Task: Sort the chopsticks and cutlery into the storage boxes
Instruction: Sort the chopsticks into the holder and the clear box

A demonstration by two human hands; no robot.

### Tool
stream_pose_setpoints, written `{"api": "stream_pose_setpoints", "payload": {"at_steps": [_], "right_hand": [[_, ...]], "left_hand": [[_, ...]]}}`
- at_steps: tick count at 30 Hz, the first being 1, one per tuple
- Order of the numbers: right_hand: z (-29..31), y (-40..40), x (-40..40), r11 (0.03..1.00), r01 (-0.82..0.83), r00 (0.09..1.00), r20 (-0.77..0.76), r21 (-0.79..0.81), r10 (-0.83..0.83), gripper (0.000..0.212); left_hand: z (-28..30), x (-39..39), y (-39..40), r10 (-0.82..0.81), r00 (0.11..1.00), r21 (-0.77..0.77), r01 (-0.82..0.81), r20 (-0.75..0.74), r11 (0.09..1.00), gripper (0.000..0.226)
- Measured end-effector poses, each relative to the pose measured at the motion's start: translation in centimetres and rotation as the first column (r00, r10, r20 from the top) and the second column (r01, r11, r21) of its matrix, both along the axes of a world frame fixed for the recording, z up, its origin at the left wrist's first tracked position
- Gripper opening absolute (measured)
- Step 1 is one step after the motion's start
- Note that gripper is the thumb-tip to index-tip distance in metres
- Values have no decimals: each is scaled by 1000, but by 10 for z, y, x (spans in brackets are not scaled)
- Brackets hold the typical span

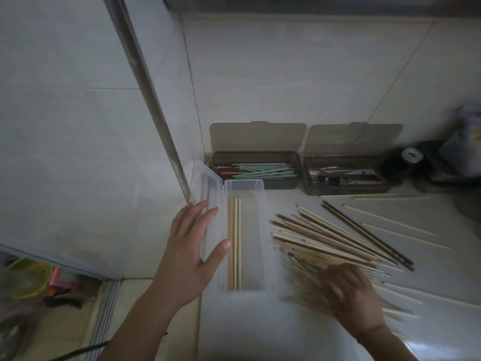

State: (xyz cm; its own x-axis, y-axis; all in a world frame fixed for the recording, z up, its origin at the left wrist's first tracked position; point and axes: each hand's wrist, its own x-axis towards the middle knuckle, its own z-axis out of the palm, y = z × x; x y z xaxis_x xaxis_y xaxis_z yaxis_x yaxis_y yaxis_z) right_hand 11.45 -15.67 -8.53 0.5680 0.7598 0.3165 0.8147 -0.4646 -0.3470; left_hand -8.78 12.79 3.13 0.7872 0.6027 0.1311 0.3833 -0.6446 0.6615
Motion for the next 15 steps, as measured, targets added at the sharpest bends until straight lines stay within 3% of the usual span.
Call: {"api": "stream_pose_setpoints", "payload": {"at_steps": [3,11,15], "right_hand": [[-13,-19,-13,997,-33,998,58,-72,37,21],[-5,-15,-28,992,117,981,161,-44,-109,22],[30,13,-18,995,22,973,229,95,-43,19]], "left_hand": [[-1,-1,1,-1,1000,-1,1,14,1000,67],[-3,-1,2,-18,1000,26,17,16,1000,66],[-5,-2,3,-24,999,37,23,28,999,65]]}}
